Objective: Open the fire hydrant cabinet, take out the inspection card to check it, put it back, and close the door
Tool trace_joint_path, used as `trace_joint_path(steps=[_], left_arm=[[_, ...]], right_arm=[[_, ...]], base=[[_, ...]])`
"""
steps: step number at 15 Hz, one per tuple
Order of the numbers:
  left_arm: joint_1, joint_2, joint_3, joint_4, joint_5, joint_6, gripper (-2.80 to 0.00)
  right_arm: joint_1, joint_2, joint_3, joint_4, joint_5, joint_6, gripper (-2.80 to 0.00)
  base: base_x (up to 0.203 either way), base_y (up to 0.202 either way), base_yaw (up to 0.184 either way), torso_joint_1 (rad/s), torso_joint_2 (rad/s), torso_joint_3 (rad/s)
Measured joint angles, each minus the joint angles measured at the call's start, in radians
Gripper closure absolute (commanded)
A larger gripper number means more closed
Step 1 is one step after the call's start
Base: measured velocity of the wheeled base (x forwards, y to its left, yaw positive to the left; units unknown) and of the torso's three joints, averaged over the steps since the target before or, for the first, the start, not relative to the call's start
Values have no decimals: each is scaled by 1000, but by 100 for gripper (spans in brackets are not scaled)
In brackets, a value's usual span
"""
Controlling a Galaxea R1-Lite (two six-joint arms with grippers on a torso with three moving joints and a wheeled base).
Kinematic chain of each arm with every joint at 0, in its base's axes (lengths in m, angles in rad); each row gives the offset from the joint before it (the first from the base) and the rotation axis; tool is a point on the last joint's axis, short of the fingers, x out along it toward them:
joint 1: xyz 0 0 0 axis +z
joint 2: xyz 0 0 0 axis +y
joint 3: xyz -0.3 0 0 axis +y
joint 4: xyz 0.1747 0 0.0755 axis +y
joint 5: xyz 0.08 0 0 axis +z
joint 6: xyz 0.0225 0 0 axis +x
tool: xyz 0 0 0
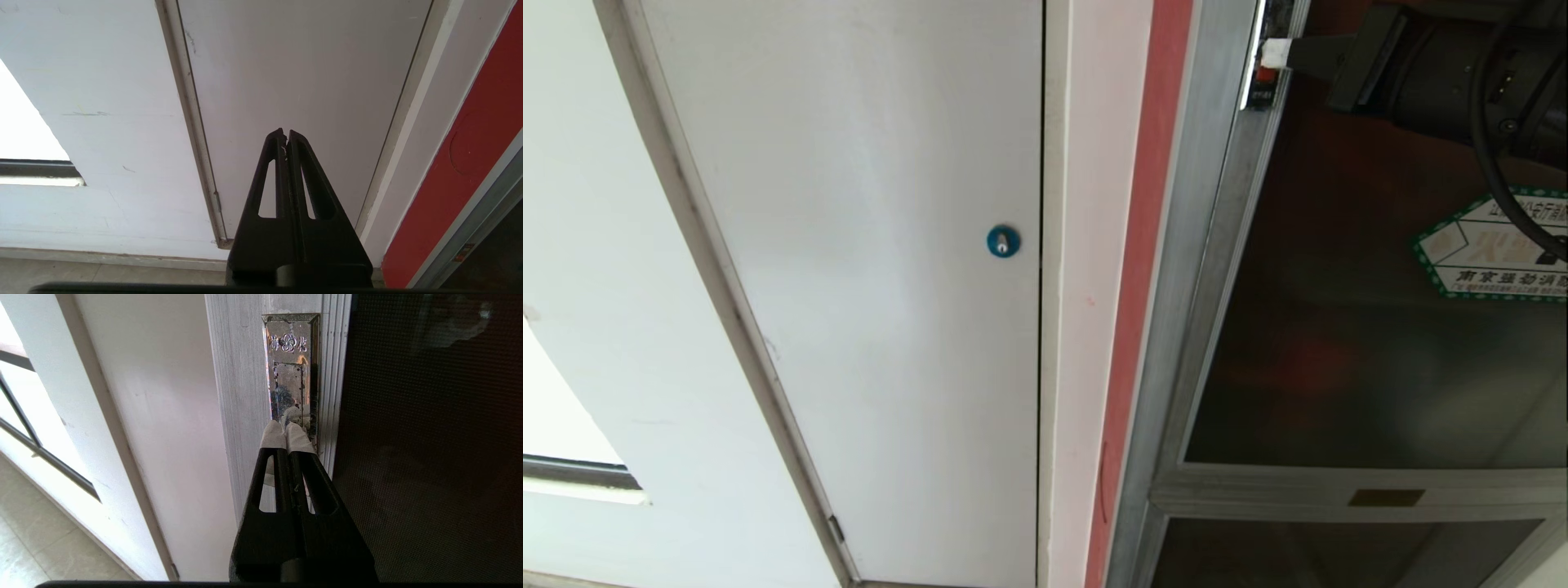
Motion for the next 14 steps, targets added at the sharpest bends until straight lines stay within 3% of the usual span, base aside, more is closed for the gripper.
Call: trace_joint_path(steps=[8, 14], left_arm=[[0, 0, 0, 0, 0, 0, 0], [0, 0, 0, 0, 0, 0, 0]], right_arm=[[44, -113, 21, 9, 16, -3, 0], [67, -224, 119, 8, 5, -6, 0]], base=[[0, 0, 0, 0, 0, 0], [0, 0, 0, 0, 0, 0]])
